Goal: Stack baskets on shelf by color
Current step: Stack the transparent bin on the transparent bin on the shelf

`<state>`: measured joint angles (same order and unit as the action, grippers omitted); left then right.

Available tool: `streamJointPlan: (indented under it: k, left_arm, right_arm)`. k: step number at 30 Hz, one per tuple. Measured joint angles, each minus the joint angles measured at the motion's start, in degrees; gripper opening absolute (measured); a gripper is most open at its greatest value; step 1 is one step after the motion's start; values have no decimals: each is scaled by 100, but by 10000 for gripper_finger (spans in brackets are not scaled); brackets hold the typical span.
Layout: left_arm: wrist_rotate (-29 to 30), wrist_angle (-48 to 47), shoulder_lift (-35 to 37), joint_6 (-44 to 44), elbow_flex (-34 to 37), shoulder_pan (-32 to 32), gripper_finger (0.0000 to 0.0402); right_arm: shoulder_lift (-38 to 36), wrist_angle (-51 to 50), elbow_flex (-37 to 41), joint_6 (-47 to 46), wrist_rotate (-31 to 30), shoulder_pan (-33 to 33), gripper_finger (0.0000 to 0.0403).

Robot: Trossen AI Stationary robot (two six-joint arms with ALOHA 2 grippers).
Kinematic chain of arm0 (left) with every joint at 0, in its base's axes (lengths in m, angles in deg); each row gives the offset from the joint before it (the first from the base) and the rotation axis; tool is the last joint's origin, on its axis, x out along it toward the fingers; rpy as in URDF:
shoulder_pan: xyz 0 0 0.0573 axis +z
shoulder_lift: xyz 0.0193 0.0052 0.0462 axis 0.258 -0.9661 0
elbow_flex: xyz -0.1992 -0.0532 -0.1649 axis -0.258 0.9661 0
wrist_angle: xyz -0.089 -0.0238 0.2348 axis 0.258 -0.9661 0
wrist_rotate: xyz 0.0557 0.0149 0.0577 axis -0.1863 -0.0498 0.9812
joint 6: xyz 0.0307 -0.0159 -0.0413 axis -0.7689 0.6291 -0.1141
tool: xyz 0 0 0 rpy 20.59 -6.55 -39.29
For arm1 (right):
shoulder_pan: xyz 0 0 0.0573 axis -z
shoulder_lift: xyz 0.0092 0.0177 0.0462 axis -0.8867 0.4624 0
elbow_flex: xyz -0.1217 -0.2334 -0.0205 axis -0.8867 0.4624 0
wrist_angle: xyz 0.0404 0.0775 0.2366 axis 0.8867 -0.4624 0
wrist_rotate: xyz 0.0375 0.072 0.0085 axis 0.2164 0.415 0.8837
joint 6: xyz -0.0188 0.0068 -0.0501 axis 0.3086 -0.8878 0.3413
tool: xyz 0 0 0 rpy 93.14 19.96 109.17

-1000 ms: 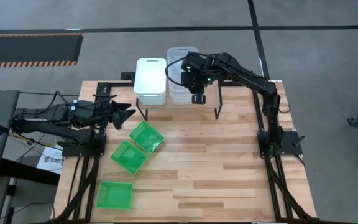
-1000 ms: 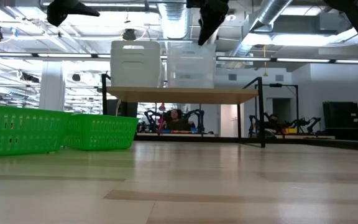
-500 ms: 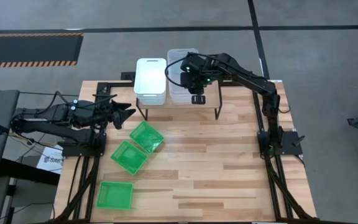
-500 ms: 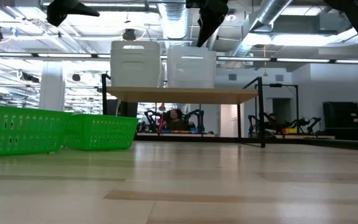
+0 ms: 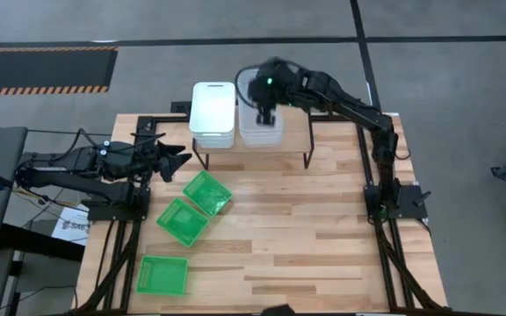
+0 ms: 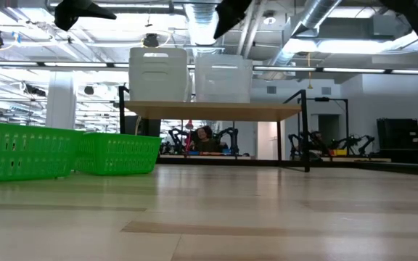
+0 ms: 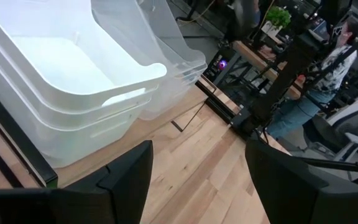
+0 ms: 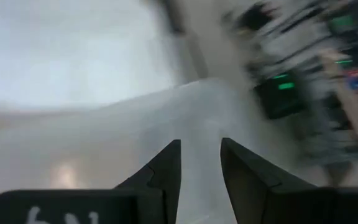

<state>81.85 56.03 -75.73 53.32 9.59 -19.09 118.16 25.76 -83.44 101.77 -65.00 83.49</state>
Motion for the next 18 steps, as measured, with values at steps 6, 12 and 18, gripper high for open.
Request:
streamJointPlan:
  k: [6, 12, 18]
  left_arm:
    - [19, -12, -2, -4, 0, 0, 245]
    - [131, -115, -2, -9, 0, 0, 245]
    - [175, -339, 2, -8, 0, 1, 245]
  right_arm:
    - [184, 1499, 1, 53, -382, 396, 129]
    - [390, 1719, 197, -136, -382, 810, 122]
    - [632, 1448, 157, -118, -380, 967, 122]
